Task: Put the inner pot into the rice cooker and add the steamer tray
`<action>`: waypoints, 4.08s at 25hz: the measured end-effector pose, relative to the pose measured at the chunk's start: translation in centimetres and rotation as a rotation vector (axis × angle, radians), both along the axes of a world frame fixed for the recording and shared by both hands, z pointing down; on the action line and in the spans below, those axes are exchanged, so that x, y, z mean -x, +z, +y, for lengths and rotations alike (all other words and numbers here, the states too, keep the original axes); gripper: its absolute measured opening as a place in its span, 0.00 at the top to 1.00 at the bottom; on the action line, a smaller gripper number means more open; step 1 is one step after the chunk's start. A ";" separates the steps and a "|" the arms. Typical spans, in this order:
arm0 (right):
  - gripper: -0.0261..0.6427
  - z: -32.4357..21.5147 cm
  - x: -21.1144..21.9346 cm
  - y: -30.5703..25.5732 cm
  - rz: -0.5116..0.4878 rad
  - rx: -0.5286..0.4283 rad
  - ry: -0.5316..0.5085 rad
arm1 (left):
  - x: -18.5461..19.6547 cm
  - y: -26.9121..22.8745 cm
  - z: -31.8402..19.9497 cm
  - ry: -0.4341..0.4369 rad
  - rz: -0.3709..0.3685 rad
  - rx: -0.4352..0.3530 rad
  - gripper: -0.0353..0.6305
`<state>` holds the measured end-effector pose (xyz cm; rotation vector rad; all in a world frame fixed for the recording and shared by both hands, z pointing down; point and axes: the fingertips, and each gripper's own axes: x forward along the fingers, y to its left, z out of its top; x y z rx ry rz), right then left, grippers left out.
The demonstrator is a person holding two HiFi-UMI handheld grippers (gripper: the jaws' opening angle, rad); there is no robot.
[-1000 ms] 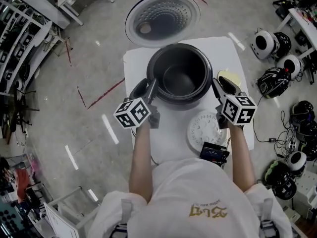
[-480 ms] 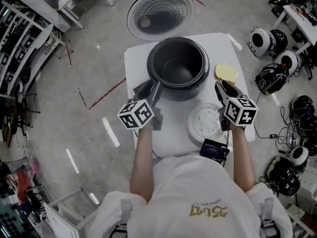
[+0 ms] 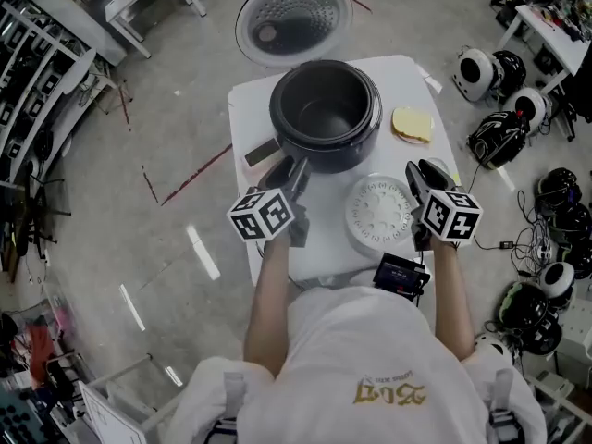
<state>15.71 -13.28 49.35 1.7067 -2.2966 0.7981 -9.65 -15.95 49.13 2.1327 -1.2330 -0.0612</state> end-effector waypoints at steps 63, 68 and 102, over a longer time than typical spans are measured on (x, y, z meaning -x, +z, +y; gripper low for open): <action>0.83 9.0 -5.4 18.8 -0.193 0.436 -0.264 | -10.9 19.6 10.0 -0.073 -0.183 0.461 0.83; 0.83 8.9 -5.5 18.5 -0.196 0.438 -0.282 | -10.9 19.2 9.9 -0.067 -0.170 0.449 0.84; 0.87 3.6 -6.3 2.6 -0.434 0.158 -0.277 | -11.5 1.9 5.1 -0.054 -0.044 0.102 0.85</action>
